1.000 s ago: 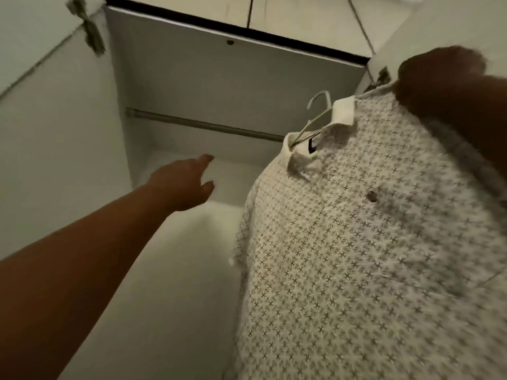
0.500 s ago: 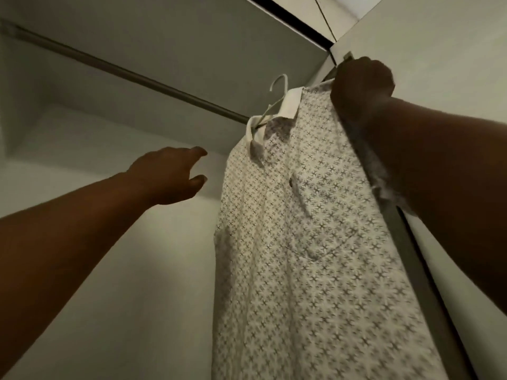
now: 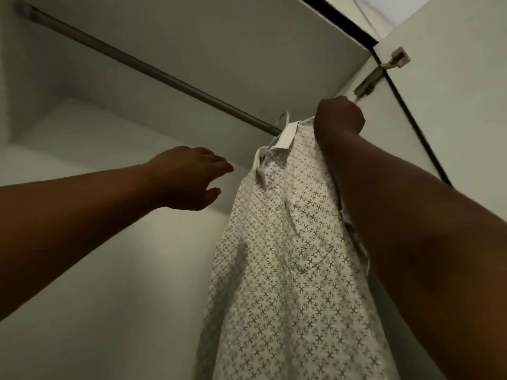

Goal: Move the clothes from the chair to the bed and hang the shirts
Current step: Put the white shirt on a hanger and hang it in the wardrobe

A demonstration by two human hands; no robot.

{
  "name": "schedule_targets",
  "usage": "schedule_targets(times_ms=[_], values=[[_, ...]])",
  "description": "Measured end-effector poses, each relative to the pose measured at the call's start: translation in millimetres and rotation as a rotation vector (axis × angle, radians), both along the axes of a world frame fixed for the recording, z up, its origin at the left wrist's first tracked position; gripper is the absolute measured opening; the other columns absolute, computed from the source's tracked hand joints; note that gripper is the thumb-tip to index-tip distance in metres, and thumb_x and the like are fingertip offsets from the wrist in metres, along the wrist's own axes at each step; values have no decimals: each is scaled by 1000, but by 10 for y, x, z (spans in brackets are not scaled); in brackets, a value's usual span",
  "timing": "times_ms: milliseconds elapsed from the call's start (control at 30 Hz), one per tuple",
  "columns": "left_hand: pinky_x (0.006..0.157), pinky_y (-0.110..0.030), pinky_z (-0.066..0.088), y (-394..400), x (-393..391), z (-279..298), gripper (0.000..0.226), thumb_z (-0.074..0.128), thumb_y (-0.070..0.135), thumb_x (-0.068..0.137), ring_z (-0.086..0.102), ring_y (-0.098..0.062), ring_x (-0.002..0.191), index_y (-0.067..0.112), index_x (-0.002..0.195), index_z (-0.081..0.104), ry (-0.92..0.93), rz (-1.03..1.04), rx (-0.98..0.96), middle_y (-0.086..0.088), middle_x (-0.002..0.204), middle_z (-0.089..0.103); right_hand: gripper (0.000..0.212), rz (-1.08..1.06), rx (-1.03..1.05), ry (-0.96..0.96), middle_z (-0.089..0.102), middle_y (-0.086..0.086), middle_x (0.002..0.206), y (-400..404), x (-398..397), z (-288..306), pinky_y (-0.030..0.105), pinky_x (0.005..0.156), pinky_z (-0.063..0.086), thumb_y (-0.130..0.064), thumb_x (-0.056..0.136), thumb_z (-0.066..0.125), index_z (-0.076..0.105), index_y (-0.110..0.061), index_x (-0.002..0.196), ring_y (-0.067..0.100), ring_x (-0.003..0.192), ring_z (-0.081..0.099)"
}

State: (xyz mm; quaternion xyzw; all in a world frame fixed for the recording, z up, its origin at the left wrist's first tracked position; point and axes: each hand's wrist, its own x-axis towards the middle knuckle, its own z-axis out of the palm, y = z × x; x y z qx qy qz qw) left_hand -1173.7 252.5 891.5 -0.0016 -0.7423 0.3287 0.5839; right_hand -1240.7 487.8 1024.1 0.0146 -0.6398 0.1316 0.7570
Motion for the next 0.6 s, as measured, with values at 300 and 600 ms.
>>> schedule_targets(times_ms=[300, 600], values=[[109, -41, 38, 120, -185, -13, 56, 48, 42, 97, 38, -25, 139, 21, 148, 37, 15, -104, -80, -1, 153, 41, 34, 85, 35, -60, 58, 20, 123, -228, -623, 79, 43, 85, 51, 4, 92, 49, 63, -2, 122, 40, 114, 59], [112, -39, 33, 93, -54, -157, 57, 44, 44, 98, 32, -21, 143, 26, 150, 32, -24, -46, -46, 3, 156, 34, 28, 153, 46, -66, 60, 23, 117, -178, -692, 142, 43, 85, 50, 6, 89, 51, 65, 1, 113, 43, 110, 59]])
